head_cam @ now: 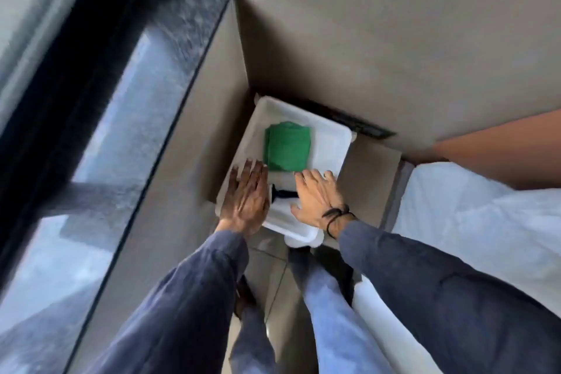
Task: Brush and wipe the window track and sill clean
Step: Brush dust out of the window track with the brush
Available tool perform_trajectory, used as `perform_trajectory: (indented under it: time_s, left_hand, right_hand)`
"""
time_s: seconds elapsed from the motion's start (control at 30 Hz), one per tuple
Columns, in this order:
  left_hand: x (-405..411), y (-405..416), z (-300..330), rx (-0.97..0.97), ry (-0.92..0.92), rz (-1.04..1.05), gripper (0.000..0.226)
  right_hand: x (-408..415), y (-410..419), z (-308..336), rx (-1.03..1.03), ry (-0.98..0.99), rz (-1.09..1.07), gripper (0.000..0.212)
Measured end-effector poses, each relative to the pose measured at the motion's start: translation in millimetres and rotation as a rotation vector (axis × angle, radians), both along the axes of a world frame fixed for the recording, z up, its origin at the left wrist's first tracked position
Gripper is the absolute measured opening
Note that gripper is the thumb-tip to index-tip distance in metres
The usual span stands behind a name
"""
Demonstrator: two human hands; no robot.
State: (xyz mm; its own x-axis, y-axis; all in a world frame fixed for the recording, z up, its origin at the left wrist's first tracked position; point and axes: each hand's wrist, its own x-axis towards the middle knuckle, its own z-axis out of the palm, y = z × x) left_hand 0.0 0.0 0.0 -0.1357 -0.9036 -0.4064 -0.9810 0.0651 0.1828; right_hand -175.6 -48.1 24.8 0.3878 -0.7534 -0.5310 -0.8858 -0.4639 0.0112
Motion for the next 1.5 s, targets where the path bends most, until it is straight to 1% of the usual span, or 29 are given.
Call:
perform_trajectory:
  time_s: [0.03,0.17,0.23,0.33,0.37,0.43,0.5,0.53,0.6,0.67,0.77,0.83,0.93,1.0,1.1,1.13,1.17,1.23,1.27,1.3,1.33,1.4,1.43,1.5]
  left_hand:
    - [-5,-2,-10,0.029,-0.044,-0.013,0.058]
    - [-19,-10,-25,0.042,-0.084,0.018,0.038]
    - [-23,-13,-26,0.033,-0.102,-0.009,0.033]
    - [-23,-15,-17,0.113,-0.077,-0.011,0.032]
    - [-21,-16,-9,0.145,-0.037,0.017,0.032]
    - [-14,-17,15,0.184,0.146,0.149,0.030]
    - [-5,-18,48,0.187,0.356,0.317,0.031]
    - [0,-16,67,0.196,0.418,0.385,0.033]
    - [12,-9,109,0.172,0.525,0.458,0.036]
    - [28,2,153,0.107,0.623,0.497,0.032]
    - [55,29,217,0.050,0.687,0.544,0.020]
    - [76,50,248,-0.006,0.716,0.569,0.022]
    - [111,98,287,-0.089,0.697,0.622,0.004]
    - [131,129,305,-0.133,0.696,0.688,0.012]
    - [158,193,328,-0.219,0.734,0.847,0.014]
    - [164,211,331,-0.276,0.709,0.889,0.014]
    - [170,233,331,-0.364,0.639,0.939,0.016]
    - [173,280,320,-0.545,0.448,1.069,0.032]
    - [172,305,311,-0.599,0.347,1.144,0.043]
    - [167,327,299,-0.601,0.254,1.204,0.053]
    - [160,349,285,-0.557,0.179,1.252,0.062]
    - [143,380,256,-0.387,0.033,1.240,0.073]
    - [135,389,245,-0.298,-0.021,1.209,0.077]
    - [125,395,229,-0.177,-0.079,1.164,0.083]
  right_hand:
    - [4,-3,-11,0.055,0.018,0.028,0.068]
    - [9,-12,-42,0.113,-0.050,0.073,0.047]
    - [10,-14,-48,0.145,-0.081,0.094,0.039]
    - [4,-21,-40,0.174,-0.131,0.041,0.025]
    - [2,-25,-33,0.199,-0.177,-0.033,0.020]
    - [-2,-40,-4,0.296,-0.266,-0.246,0.012]
    - [-4,-59,31,0.395,-0.366,-0.420,0.018]
    - [-4,-68,54,0.448,-0.423,-0.497,0.022]
    - [3,-79,103,0.560,-0.572,-0.612,0.027]
    - [18,-78,152,0.635,-0.699,-0.656,0.024]
    - [54,-58,216,0.704,-0.832,-0.604,0.020]
    - [82,-39,246,0.701,-0.889,-0.516,0.025]
    - [129,-2,281,0.689,-0.937,-0.365,0.028]
    - [161,20,295,0.683,-0.952,-0.267,0.027]
    - [219,64,314,0.688,-0.915,-0.082,0.026]
    - [234,75,317,0.676,-0.920,-0.040,0.025]
    - [251,89,321,0.663,-0.941,-0.003,0.022]
    - [281,118,324,0.621,-0.989,0.027,0.024]
    - [296,132,324,0.581,-1.010,0.022,0.030]
    - [307,142,323,0.515,-1.024,0.014,0.036]
    - [318,154,321,0.423,-1.026,0.019,0.043]
    - [337,178,316,0.269,-1.021,0.009,0.050]
    - [344,191,315,0.254,-1.014,0.008,0.051]
    - [357,216,313,0.299,-0.988,0.076,0.051]
